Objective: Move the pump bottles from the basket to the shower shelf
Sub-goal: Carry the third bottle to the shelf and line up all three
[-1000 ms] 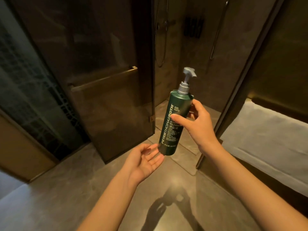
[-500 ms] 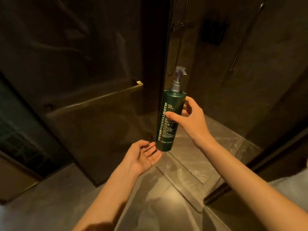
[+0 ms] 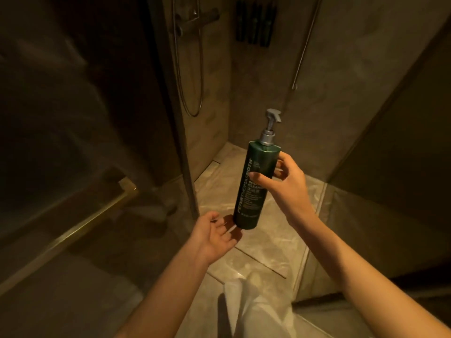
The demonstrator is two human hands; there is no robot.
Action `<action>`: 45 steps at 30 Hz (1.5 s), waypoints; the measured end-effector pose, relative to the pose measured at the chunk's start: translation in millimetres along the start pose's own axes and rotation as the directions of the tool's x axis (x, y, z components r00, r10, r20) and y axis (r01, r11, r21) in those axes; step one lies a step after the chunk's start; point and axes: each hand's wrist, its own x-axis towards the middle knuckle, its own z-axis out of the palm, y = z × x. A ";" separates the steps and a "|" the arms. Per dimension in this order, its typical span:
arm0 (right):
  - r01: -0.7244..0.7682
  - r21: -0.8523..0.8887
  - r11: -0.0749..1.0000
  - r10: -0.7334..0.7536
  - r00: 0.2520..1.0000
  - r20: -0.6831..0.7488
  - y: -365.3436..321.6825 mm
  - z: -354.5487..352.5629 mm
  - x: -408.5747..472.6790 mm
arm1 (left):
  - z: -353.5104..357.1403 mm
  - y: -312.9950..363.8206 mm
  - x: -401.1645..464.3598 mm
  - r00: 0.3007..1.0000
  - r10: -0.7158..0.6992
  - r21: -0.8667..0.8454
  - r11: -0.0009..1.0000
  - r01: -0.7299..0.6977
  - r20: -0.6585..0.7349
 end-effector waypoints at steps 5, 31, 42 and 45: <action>0.064 0.037 0.997 -0.063 0.998 -0.022 5.8 -3.8 121.5 | 67.7 72.8 62.8 0.998 0.059 -0.045 0.997 -0.059 0.007; 0.368 0.225 0.902 -0.427 0.837 0.342 -113.2 126.7 562.3 | 239.3 411.1 182.5 0.724 0.674 -0.374 0.639 -0.672 -0.149; 0.359 0.484 0.798 -0.599 0.559 0.573 -186.9 220.8 618.2 | 262.2 470.2 143.4 0.178 0.853 0.025 0.218 -0.976 -0.491; 0.303 0.565 0.767 -0.634 0.491 0.598 -217.5 240.0 631.3 | 270.5 496.5 136.6 -0.113 0.879 0.471 0.136 -0.872 -0.463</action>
